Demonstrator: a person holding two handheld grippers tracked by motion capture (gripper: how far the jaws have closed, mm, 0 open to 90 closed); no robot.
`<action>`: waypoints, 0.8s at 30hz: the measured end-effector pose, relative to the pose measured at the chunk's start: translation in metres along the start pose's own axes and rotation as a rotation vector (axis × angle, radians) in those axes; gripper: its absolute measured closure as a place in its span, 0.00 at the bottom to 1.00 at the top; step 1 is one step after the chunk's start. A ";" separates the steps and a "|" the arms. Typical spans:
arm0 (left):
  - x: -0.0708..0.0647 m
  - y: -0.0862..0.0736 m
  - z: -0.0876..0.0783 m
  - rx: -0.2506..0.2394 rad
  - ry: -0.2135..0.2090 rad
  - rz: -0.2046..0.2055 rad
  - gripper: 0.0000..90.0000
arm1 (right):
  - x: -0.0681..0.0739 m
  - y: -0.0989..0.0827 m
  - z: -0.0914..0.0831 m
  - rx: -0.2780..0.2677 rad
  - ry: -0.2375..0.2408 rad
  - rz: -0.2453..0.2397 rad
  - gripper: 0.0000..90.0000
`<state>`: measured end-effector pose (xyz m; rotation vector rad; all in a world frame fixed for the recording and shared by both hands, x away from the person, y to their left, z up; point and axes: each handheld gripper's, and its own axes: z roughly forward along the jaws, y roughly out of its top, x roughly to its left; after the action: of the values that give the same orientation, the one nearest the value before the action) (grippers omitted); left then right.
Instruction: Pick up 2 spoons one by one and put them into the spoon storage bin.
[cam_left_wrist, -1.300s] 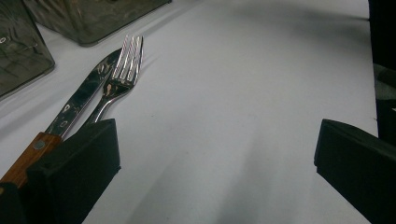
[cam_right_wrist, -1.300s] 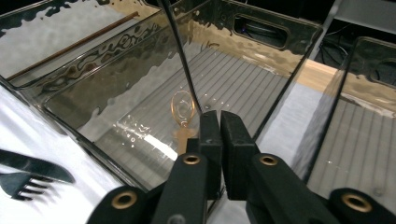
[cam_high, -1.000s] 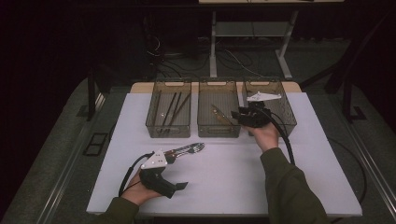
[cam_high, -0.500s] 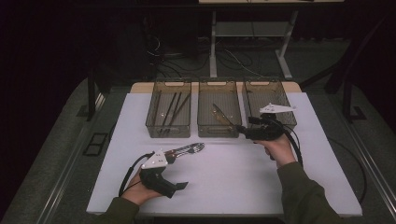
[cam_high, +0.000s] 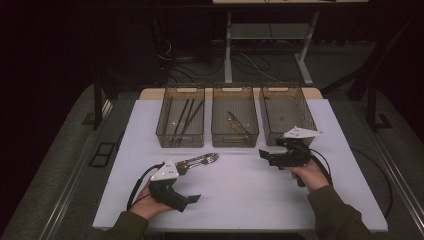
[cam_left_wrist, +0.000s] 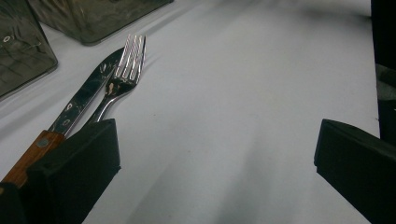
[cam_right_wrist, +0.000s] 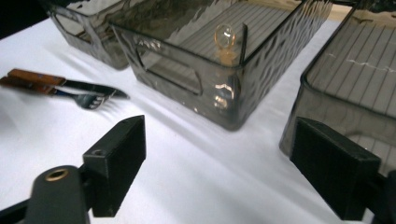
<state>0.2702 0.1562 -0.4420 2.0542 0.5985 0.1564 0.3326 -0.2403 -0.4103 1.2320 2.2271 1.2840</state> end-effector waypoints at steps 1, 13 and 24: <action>0.000 0.000 0.000 0.001 0.001 0.001 0.00 | 0.000 -0.002 -0.001 -0.001 0.001 -0.006 0.19; 0.001 0.000 -0.002 0.006 0.008 0.005 0.00 | 0.009 -0.040 -0.024 0.017 0.041 -0.073 0.19; 0.001 0.002 -0.004 0.007 0.027 0.007 0.00 | 0.007 -0.070 -0.046 0.045 0.051 -0.090 0.19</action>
<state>0.2708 0.1591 -0.4378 2.0636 0.6093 0.1863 0.2638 -0.2770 -0.4402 1.1122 2.3305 1.2507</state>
